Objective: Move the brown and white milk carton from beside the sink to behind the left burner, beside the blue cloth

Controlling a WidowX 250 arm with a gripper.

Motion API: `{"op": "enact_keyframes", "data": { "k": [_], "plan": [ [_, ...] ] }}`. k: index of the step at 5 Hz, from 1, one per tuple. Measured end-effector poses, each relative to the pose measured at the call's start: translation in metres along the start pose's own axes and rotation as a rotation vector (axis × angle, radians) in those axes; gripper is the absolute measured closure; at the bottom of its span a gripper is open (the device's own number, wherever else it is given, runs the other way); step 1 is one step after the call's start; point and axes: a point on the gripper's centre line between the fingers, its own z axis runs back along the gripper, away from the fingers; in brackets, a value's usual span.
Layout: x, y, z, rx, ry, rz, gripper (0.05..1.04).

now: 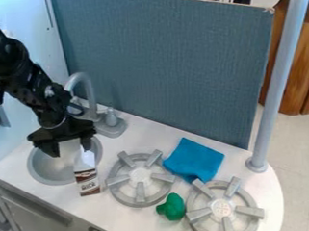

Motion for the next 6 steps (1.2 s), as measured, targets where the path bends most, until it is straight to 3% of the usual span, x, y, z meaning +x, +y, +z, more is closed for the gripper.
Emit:
{"op": "enact_keyframes", "data": {
  "k": [2, 6],
  "plan": [
    [0.001, -0.013, -0.010, 0.019, -0.017, -0.007, 0.083],
    [-0.007, 0.003, -0.058, 0.124, 0.001, -0.046, 0.115]
  ]
}}
